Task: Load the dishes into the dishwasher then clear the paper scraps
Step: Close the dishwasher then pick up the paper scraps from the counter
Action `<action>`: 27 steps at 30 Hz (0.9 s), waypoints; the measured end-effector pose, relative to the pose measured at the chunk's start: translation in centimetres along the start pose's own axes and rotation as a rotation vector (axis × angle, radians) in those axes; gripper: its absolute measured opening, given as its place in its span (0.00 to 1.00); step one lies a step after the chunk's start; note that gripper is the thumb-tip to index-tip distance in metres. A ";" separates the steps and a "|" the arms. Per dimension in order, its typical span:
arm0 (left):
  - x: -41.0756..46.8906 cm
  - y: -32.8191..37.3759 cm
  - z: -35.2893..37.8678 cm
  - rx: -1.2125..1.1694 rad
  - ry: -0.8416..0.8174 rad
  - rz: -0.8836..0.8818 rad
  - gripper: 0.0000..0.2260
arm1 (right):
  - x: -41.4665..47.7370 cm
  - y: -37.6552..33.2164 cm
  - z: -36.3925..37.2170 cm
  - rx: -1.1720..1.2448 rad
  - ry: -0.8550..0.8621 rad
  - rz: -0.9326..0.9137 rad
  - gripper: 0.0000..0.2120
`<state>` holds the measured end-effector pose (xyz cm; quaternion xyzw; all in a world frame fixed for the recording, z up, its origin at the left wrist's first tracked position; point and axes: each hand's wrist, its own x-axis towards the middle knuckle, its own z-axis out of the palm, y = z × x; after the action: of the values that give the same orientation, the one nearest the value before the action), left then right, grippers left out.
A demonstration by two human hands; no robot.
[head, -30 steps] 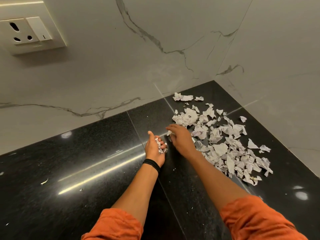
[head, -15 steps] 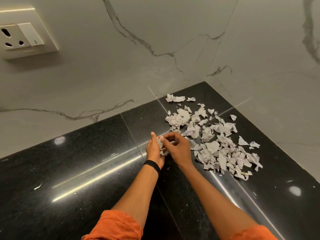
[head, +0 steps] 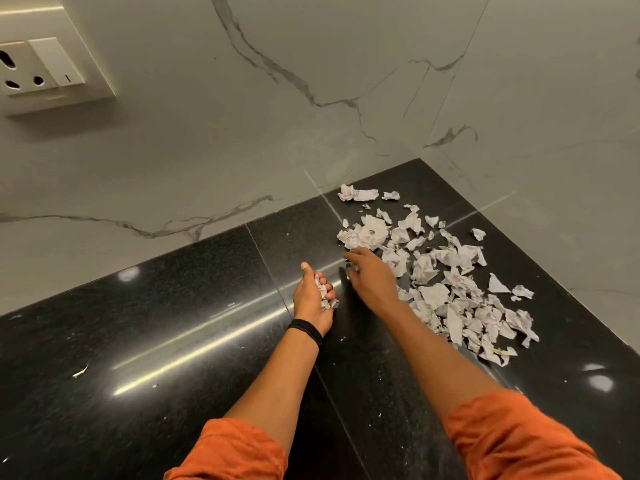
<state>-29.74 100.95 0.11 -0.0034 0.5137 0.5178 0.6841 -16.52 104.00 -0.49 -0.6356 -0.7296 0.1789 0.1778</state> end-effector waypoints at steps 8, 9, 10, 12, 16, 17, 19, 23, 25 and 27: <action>0.4 -0.2 -0.1 -0.014 -0.015 -0.019 0.19 | 0.5 0.7 1.0 -0.191 0.026 -0.044 0.09; 0.3 -0.2 0.0 -0.005 -0.014 -0.018 0.20 | 0.2 0.7 1.0 -0.190 0.040 -0.047 0.09; 0.3 -0.2 0.0 0.006 -0.014 -0.015 0.20 | -0.2 0.7 1.0 -0.199 0.045 -0.056 0.09; 0.0 -0.3 0.0 0.023 -0.023 -0.013 0.19 | -1.6 0.5 1.1 -0.193 0.057 -0.082 0.08; -0.6 -0.6 -0.3 0.009 -0.027 0.001 0.19 | -4.8 0.8 2.1 -0.175 0.071 -0.081 0.06; -0.8 -0.7 -0.4 0.014 -0.033 0.003 0.19 | -5.4 0.8 2.3 -0.190 0.070 -0.086 0.05; -1.3 -0.9 -0.5 0.038 -0.037 0.005 0.19 | -6.1 0.9 2.2 -0.225 0.067 -0.115 0.03; -1.9 -1.1 -0.5 0.049 -0.027 0.007 0.19 | -6.6 0.9 1.3 -0.143 0.064 -0.017 0.11; -1.9 -1.3 -0.5 0.064 -0.035 0.024 0.19 | -6.5 0.3 0.2 0.186 0.097 0.140 0.12; -2.0 -1.6 -0.4 0.116 -0.040 0.040 0.19 | -6.1 -0.8 -1.1 0.548 0.152 0.224 0.11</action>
<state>-28.78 98.59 0.48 0.0568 0.5289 0.5007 0.6829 -15.89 97.86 0.67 -0.6521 -0.5640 0.3396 0.3760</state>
